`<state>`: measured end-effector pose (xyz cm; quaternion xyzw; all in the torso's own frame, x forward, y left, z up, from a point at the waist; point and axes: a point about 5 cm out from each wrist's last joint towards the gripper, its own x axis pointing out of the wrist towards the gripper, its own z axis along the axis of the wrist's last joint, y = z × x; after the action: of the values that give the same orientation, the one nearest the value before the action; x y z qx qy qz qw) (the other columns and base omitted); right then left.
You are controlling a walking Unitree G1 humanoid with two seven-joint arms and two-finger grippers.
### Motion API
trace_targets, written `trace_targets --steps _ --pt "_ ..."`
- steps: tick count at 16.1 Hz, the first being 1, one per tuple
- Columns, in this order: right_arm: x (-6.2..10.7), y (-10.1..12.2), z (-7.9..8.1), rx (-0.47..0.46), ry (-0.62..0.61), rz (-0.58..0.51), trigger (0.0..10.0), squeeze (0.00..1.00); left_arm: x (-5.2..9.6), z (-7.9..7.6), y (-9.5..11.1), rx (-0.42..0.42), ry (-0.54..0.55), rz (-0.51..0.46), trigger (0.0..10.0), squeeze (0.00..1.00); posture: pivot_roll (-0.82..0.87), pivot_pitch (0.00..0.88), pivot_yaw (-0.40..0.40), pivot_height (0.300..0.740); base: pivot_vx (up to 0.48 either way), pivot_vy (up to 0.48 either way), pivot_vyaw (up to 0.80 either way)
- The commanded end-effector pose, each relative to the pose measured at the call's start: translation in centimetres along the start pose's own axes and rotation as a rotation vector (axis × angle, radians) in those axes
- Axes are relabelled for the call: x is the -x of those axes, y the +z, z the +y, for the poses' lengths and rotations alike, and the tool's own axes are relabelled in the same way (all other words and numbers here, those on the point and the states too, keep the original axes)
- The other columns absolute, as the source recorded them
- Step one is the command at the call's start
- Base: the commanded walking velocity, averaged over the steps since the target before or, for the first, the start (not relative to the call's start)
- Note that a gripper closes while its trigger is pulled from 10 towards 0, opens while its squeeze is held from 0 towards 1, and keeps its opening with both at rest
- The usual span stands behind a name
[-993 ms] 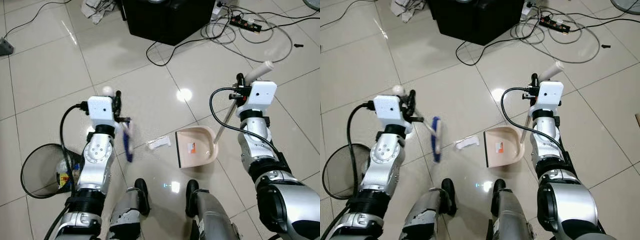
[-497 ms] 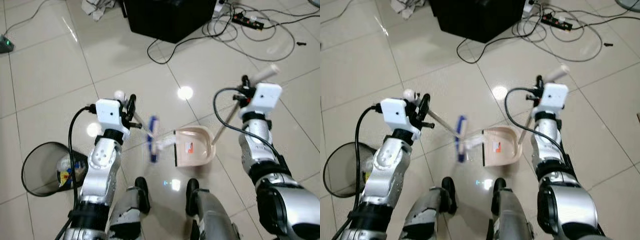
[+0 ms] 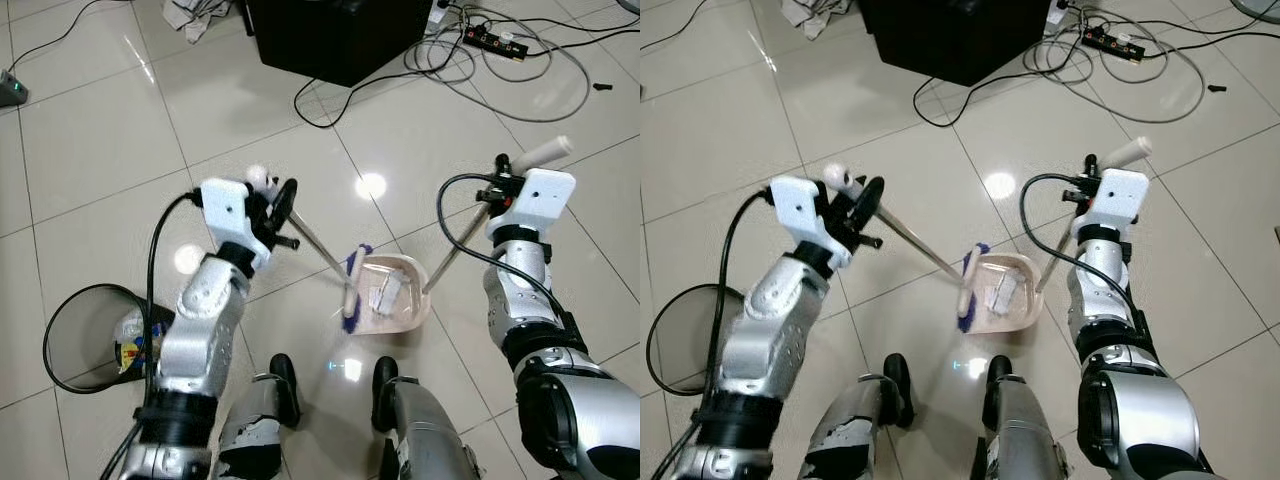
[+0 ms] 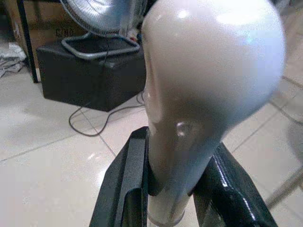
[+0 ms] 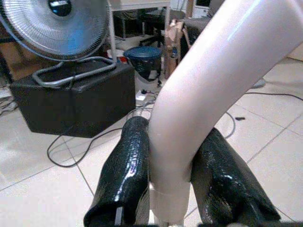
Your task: Sweep floor
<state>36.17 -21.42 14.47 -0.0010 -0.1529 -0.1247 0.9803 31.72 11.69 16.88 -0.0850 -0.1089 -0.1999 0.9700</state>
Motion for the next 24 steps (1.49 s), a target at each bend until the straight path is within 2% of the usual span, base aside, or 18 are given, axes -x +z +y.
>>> trace_targets --steps 1,2,4,6,7,9,10,11,12,14,15,17,19,21,22,24 --pt "1.6 -2.5 -0.7 -0.010 -0.041 0.132 10.0 0.00 -0.1 -0.5 -0.5 0.080 -0.045 0.018 10.0 0.00 0.08 0.362 0.055 0.740 0.000 0.000 0.00" --pt "1.8 -2.7 -1.0 -0.047 -0.074 0.144 10.0 0.00 -0.5 0.0 0.1 0.092 -0.040 0.006 10.0 0.00 0.08 0.326 0.057 0.740 0.000 0.000 0.00" --pt "2.3 -3.5 -1.6 -0.141 -0.115 0.185 10.0 0.00 -1.0 1.1 1.5 0.054 -0.022 -0.032 10.0 0.00 0.08 0.289 0.062 0.740 0.000 0.000 0.00" --pt "2.6 -3.6 -1.6 -0.136 -0.101 0.180 10.0 0.00 -1.0 1.8 2.7 0.046 -0.022 -0.066 10.0 0.00 0.08 0.271 0.063 0.740 0.000 0.000 0.00" --pt "2.8 -3.6 -1.9 -0.132 -0.099 0.173 10.0 0.00 -0.9 2.4 3.8 0.025 -0.017 -0.094 10.0 0.00 0.07 0.232 0.064 0.740 0.000 0.000 0.00" --pt "2.8 -3.2 -2.9 -0.164 -0.101 0.138 10.0 0.00 -0.7 4.3 6.4 -0.052 -0.005 -0.170 10.0 0.00 0.05 0.196 0.066 0.740 0.000 0.000 0.00" --pt "2.6 -3.1 -3.0 -0.167 -0.089 0.143 10.0 0.00 -0.5 5.0 6.9 -0.076 0.033 -0.189 10.0 0.00 0.05 0.188 0.069 0.740 0.000 0.000 0.00" --pt "2.2 -2.6 -3.0 -0.159 -0.035 0.129 10.0 0.00 0.1 6.6 6.7 -0.152 0.136 -0.173 10.0 0.00 0.04 0.165 0.066 0.740 0.000 0.000 0.00" --pt "1.7 -1.6 -3.1 -0.150 -0.003 0.098 10.0 0.00 0.7 7.3 5.9 -0.191 0.186 -0.139 10.0 0.00 0.03 0.158 0.063 0.740 0.000 0.000 0.00" --pt "1.1 -0.1 -3.2 -0.148 0.021 0.045 10.0 0.00 1.4 7.8 4.9 -0.203 0.231 -0.099 10.0 0.00 0.03 0.155 0.061 0.740 0.000 0.000 0.00" --pt "0.3 2.1 -3.4 -0.134 0.046 -0.010 10.0 0.00 2.3 7.8 3.2 -0.223 0.246 -0.027 10.0 0.00 0.01 0.157 0.058 0.740 0.000 0.000 0.00" --pt "-0.1 3.4 -3.4 -0.143 0.060 -0.029 10.0 0.00 3.1 7.8 1.6 -0.223 0.253 0.031 10.0 0.00 0.01 0.158 0.052 0.740 0.000 0.000 0.40" --pt "-0.5 4.7 -3.6 -0.144 0.061 -0.041 10.0 0.00 4.2 7.5 -0.5 -0.211 0.247 0.092 10.0 0.00 0.01 0.149 0.047 0.740 0.000 0.000 0.80" --pt "-1.1 6.6 -4.0 -0.183 0.049 -0.062 10.0 0.00 5.5 6.5 -2.7 -0.188 0.220 0.160 10.0 0.00 0.01 0.138 0.044 0.740 0.000 0.000 0.80" --pt "-1.7 7.8 -3.8 -0.226 0.070 -0.057 10.0 0.00 6.3 5.8 -3.7 -0.216 0.192 0.204 10.0 0.00 0.01 0.135 0.047 0.740 0.000 0.000 0.80" --pt "-2.3 9.1 -3.4 -0.266 0.100 -0.050 10.0 0.00 7.0 4.7 -3.9 -0.249 0.132 0.222 10.0 0.00 0.01 0.162 0.057 0.740 0.000 0.000 0.80"
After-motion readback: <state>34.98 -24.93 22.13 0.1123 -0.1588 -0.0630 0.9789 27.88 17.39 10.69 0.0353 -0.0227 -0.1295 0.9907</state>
